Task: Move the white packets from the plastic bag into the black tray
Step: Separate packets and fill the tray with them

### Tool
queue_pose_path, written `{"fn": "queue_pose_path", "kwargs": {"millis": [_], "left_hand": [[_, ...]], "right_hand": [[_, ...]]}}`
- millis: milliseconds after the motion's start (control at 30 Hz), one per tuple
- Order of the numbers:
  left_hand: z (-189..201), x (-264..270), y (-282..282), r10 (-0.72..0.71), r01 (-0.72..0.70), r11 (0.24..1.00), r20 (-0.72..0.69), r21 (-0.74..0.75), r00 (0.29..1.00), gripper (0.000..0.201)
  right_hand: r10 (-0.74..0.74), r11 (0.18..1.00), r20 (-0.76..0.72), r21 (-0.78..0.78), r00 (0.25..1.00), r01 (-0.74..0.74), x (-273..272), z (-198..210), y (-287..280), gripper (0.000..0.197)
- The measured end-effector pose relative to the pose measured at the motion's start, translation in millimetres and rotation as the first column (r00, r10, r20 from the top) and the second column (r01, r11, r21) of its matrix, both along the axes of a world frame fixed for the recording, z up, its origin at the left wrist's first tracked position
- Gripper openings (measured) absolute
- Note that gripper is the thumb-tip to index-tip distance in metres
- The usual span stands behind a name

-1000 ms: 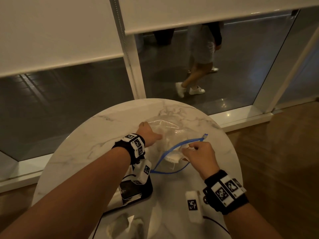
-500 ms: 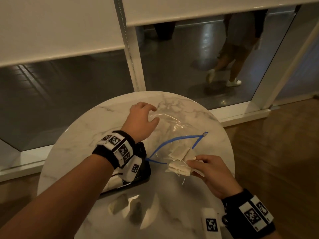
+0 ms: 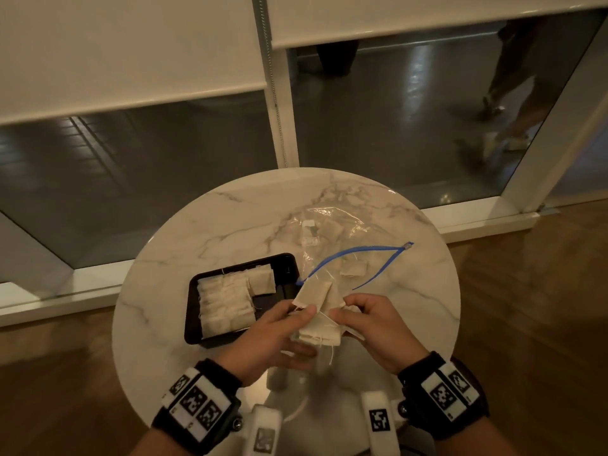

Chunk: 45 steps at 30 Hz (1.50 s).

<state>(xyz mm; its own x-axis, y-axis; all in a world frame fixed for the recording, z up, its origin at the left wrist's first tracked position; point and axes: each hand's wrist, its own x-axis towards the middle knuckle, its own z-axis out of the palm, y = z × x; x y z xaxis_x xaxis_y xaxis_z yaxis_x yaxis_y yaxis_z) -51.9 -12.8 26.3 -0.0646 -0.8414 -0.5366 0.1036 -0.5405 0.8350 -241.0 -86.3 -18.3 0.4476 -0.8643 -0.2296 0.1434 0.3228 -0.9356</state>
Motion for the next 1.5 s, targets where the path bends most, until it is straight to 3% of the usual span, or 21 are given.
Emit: {"fn": "queue_pose_path", "kwargs": {"millis": [67,167,333,400,533,767,867,967,1100,1167,1267,1367,1500], "left_hand": [[-10.8,-3.4,-0.9,0.015,-0.014,0.999,0.008,-0.048,1.0,0.036],[-24.0,-7.7,-6.4,0.031,-0.015,0.992,0.133,-0.121,0.991,0.027],[-36.9,-14.9,-13.4,-0.023,0.091,0.985,0.41,-0.148,0.912,0.024],[-37.2,-17.6,-14.2,-0.045,0.155,0.974,0.532,-0.166,0.846,0.023],[-44.4,-14.2,-16.2,-0.071,0.286,0.948,0.78,-0.141,0.622,0.03],[-49.3,-2.2,-14.0,0.038,0.249,0.943,0.812,-0.222,0.583,0.026],[-46.9,-3.1,-13.7,0.091,0.22,0.938,0.803,-0.268,0.588,0.02],[-41.5,-6.7,-15.2,0.18,0.146,0.926,0.745,-0.349,0.642,0.014],[-30.8,-11.7,-14.6,0.188,0.016,0.92,0.476,-0.392,0.859,0.018],[-26.4,-13.3,-12.6,0.183,-0.038,0.924,0.352,-0.382,0.918,0.014],[-24.8,-5.4,-9.9,0.275,-0.126,0.898,0.315,-0.421,0.908,0.004],[-24.7,7.0,-6.3,0.347,-0.178,0.877,0.333,-0.446,0.876,0.005],[-21.1,13.8,-0.6,0.367,-0.277,0.884,0.19,-0.377,0.911,0.012]], "right_hand": [[0.027,0.998,-0.097,-0.061,0.995,-0.033,1.2,-3.0,-0.1,0.009],[0.014,0.99,-0.274,-0.131,0.962,-0.051,-2.2,-10.8,-2.7,0.005],[-0.071,0.972,-0.545,-0.226,0.835,-0.065,-12.1,-28.8,-8.1,0.016],[-0.101,0.976,-0.572,-0.217,0.814,-0.032,-15.5,-30.5,-7.9,0.009],[-0.119,0.978,-0.607,-0.209,0.786,-0.013,-24.4,-30.8,-9.2,0.004],[-0.047,0.999,-0.386,-0.001,0.921,0.05,-30.1,-25.4,-9.9,0.008],[-0.079,0.997,-0.302,-0.013,0.95,0.079,-28.0,-16.7,-6.3,0.008],[-0.102,0.994,-0.28,-0.064,0.955,0.087,-20.9,-6.8,-2.3,0.013],[-0.086,0.996,-0.132,-0.023,0.988,0.083,-2.2,6.4,2.8,0.022],[-0.07,0.997,-0.015,0.042,0.997,0.07,8.2,12.9,4.5,0.021],[-0.069,0.993,0.046,0.1,0.997,0.064,20.7,18.9,3.1,0.013],[-0.031,0.999,-0.034,0.024,0.999,0.032,28.2,17.7,-0.3,0.012],[0.031,0.999,-0.028,-0.031,0.999,-0.032,41.0,17.6,-0.2,0.014]]}}
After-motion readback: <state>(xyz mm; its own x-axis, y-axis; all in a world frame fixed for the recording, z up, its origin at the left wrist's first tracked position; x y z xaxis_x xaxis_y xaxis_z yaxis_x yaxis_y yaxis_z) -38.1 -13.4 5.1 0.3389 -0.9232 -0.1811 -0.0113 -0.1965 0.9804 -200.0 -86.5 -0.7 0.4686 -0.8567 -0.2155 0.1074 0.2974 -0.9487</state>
